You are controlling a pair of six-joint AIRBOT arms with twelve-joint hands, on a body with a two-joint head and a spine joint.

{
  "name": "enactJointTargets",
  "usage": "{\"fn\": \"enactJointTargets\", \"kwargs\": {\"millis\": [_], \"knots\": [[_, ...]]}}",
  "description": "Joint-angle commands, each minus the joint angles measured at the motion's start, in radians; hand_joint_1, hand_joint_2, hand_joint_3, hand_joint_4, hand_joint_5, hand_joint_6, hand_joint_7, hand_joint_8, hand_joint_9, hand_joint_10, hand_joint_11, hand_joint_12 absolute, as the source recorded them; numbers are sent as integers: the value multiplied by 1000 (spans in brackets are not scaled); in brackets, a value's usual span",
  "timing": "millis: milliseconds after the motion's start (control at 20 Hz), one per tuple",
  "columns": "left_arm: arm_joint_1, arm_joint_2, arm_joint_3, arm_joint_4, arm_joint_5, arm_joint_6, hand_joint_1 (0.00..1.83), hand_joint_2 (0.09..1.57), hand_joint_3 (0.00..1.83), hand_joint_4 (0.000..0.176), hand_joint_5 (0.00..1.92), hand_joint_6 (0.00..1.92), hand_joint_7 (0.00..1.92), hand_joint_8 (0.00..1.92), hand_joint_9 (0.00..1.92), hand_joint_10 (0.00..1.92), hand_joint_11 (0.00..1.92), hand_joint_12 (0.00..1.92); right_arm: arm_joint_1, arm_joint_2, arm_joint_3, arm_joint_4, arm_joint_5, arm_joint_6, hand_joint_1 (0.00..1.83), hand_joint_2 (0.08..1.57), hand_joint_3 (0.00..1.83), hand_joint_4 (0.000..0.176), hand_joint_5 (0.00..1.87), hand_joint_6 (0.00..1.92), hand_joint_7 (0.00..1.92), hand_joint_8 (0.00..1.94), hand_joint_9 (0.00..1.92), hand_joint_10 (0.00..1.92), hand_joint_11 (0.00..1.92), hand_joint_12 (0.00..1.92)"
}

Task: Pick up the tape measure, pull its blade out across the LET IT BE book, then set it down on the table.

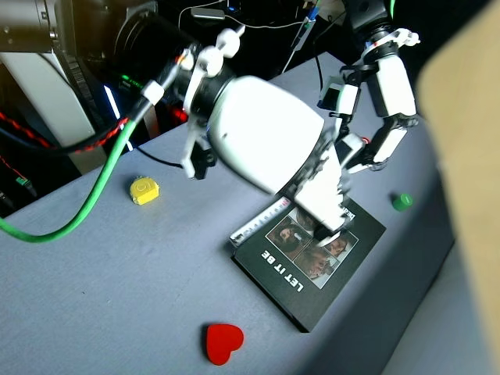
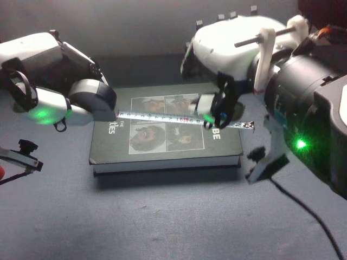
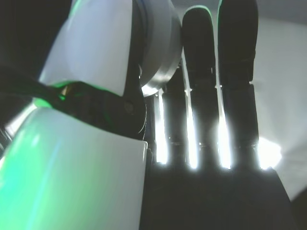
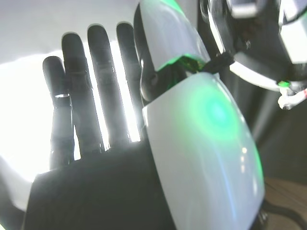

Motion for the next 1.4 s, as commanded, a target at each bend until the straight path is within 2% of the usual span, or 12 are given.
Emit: {"fn": "enactJointTargets", "kwargs": {"millis": [0,100,150,350,500,950,1350], "knots": [[-20,1,-1,-39,-111,28,1380,1102,0,0,987,825,930,999,999,1173,986,947,5,-3,2,-89,-11,-4,1033,1141,2,0,765,51,805,44,736,79,262,1201],[-32,1,-10,-151,-126,133,1380,1102,0,0,987,825,930,1000,999,1173,986,945,4,-25,18,-71,-18,-6,1043,1145,1,0,790,38,838,39,758,88,289,1189],[-36,1,-14,-190,-139,155,1380,1102,0,0,987,825,930,1000,999,1173,986,944,5,-36,29,-69,-24,-6,1045,1145,1,0,788,35,842,40,759,89,290,1188],[-44,-2,-30,-266,-191,157,1380,1101,0,0,986,835,933,991,1000,1169,992,948,1,-77,77,-61,-40,11,1047,1145,1,0,744,13,848,38,767,92,300,1193],[-33,-2,-35,-271,-199,143,1380,1101,0,0,979,840,937,990,1003,1165,1006,953,2,-87,87,-97,-31,45,1046,1147,2,0,729,6,838,32,768,94,308,1200],[12,3,-47,-272,-200,106,1380,1099,0,0,989,859,938,960,999,1166,993,962,-14,-93,161,-141,15,63,1034,1147,0,0,789,26,897,46,808,117,332,1212],[21,3,-47,-272,-204,94,1380,1100,0,0,980,859,931,972,1010,1158,1008,968,-41,-66,156,-140,15,49,1045,1150,1,0,768,12,878,31,794,114,326,1205]]}}
